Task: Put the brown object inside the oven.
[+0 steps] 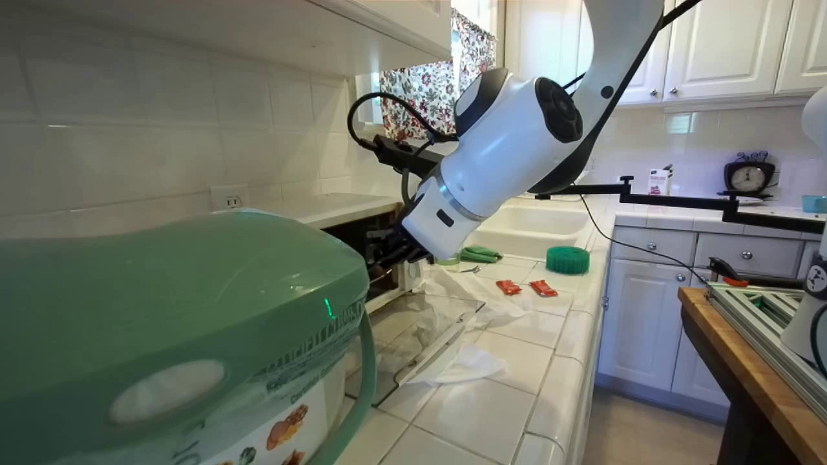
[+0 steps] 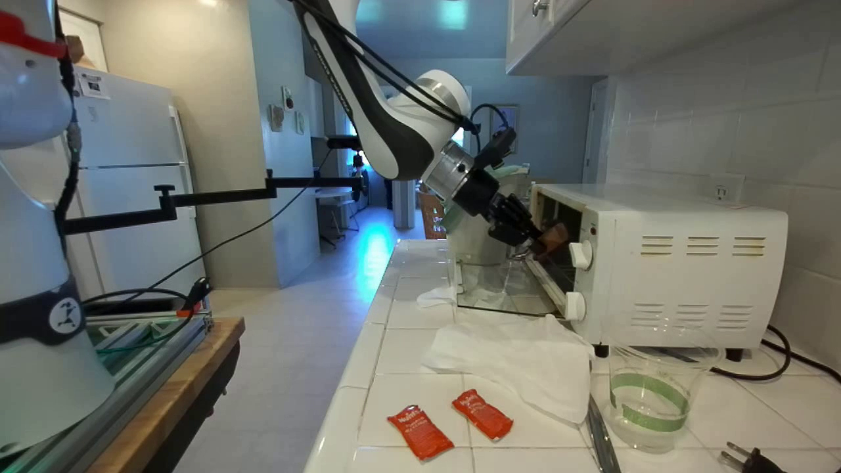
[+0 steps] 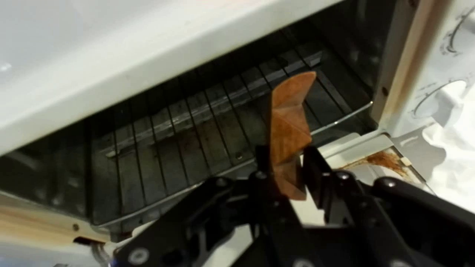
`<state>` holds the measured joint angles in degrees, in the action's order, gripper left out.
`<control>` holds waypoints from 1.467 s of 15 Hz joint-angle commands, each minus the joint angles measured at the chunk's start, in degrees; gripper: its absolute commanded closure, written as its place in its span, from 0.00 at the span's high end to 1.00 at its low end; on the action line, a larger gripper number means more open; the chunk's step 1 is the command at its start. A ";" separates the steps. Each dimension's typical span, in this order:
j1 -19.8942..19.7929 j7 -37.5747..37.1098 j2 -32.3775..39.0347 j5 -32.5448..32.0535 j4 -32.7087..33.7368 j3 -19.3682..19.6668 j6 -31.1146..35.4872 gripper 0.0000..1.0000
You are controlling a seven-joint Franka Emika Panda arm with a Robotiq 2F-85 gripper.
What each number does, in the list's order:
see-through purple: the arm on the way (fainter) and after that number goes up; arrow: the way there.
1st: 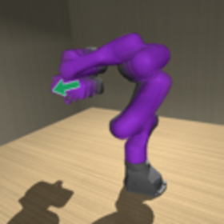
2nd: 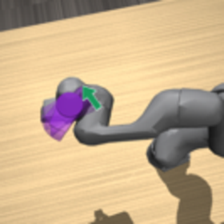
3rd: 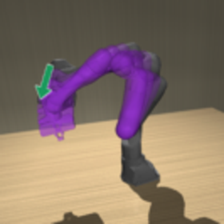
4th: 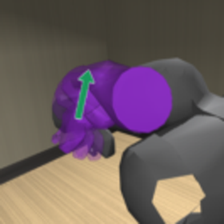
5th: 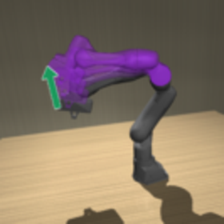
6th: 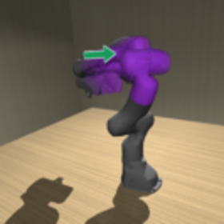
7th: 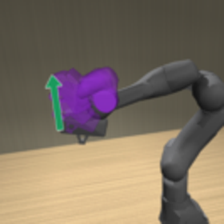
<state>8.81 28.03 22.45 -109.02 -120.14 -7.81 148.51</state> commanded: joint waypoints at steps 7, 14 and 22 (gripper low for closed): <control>-1.34 -4.51 4.03 -12.32 5.52 0.78 3.44 0.07; -1.97 -6.50 6.14 -17.04 7.57 1.08 4.64 0.07; -2.20 -8.34 7.99 -20.62 9.13 1.32 4.57 0.17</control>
<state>7.15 21.52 28.97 -126.74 -113.13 -6.52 151.12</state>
